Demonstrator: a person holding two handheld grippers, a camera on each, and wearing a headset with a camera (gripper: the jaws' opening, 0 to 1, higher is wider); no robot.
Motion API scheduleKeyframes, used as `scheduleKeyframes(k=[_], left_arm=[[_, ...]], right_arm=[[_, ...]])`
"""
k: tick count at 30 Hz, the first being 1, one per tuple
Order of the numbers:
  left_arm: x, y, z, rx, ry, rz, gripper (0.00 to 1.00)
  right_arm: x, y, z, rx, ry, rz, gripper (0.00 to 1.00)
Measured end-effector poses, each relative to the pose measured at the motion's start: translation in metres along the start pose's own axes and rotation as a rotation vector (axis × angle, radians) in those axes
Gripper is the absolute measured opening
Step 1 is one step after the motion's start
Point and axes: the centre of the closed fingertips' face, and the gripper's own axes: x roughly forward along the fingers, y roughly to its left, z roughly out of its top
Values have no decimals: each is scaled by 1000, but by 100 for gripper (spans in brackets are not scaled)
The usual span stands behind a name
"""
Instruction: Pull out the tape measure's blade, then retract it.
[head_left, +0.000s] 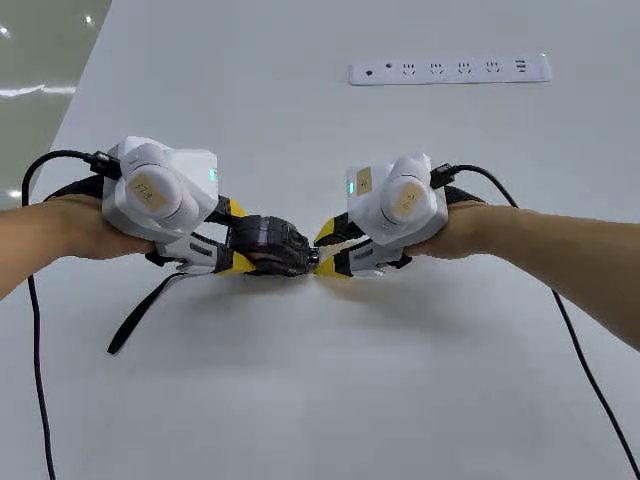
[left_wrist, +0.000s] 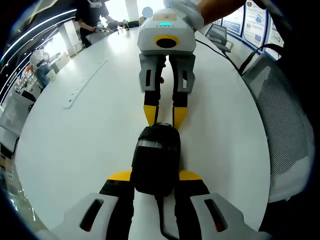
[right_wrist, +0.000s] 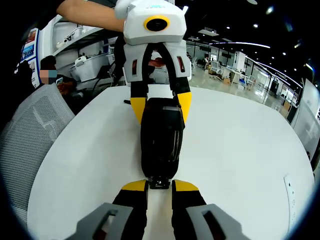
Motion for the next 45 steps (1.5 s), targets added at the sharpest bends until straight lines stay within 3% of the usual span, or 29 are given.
scheduleKeyframes(k=[13,45], left_arm=[[1,1,-1,-4,-9,-5,25],[2,0,-1,-30,-15,-11,25]], right_arm=[[5,0,-2,-21,12,4,11],[-3,4,-1,-40,18,-3,9]])
